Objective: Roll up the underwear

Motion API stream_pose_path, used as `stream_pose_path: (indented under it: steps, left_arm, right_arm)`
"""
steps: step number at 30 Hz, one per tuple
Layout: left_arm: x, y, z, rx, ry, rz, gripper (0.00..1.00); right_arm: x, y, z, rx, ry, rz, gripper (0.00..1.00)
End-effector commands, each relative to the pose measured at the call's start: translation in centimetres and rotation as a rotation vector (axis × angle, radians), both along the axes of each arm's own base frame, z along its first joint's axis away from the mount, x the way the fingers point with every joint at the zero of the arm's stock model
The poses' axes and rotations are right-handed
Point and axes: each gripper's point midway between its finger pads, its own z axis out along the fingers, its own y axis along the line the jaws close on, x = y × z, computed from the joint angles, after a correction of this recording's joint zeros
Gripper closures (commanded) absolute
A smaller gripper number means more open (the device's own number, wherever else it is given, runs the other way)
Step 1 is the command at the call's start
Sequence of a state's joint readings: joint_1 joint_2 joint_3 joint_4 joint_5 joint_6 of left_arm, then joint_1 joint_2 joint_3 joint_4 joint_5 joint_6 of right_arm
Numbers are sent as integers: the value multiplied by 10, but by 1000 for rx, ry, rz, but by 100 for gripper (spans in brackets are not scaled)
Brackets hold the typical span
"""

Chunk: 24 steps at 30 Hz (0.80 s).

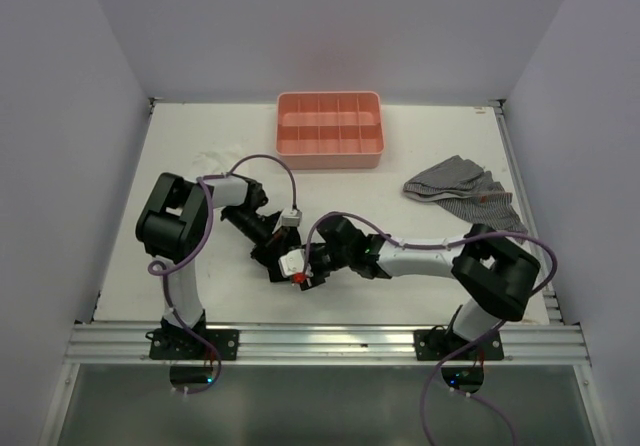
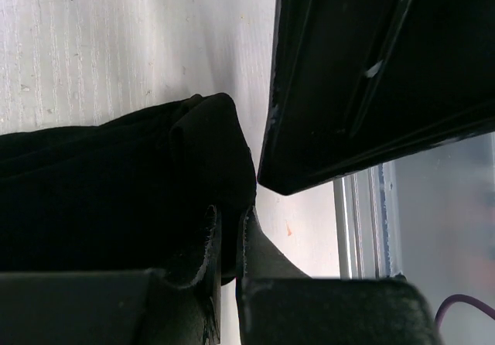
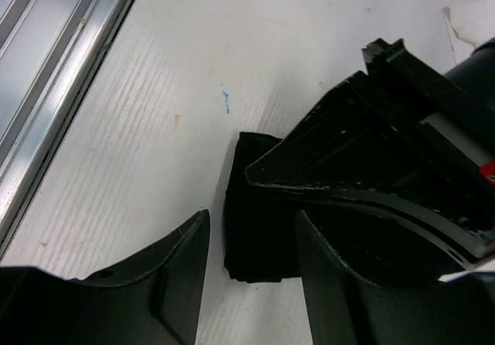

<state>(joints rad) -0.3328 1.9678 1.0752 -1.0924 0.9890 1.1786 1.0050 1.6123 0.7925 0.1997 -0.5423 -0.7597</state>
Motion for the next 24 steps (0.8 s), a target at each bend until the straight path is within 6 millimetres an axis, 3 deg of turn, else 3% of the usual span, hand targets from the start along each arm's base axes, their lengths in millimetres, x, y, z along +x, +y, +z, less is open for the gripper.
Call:
stream_pose_path:
  steps: [1,13,14,15,17,18,20,22,24]
  left_arm:
    - [2,31,-42,152,-66,-71,100]
    - [5,34,-41,154,-90,-74,98]
    - [6,34,-40,154,-94,-74,98]
    - [6,34,-40,152,-97,-73,97]
    - [8,32,-37,139,-109,-68,93]
    - [9,30,-34,129,-115,-61,92]
    - [22,26,-20,83,-158,-3,88]
    - [40,25,-8,46,-205,60,75]
    - [62,29,19,-12,-264,164,69]
  right_arm:
    - [-3,13,4,52,-89,100,49]
    - [9,15,-51,-81,-73,76,52]
    - [8,12,-60,-108,-63,75,56]
    - [9,10,-64,-125,-70,81,72]
    - [6,6,-70,-158,-52,87,85]
    - [4,5,-70,-165,-29,84,96]
    - [-6,-1,-70,-193,33,102,100]
    - [-19,-5,-65,-208,130,98,100]
    - [-30,-8,-63,-236,226,75,100]
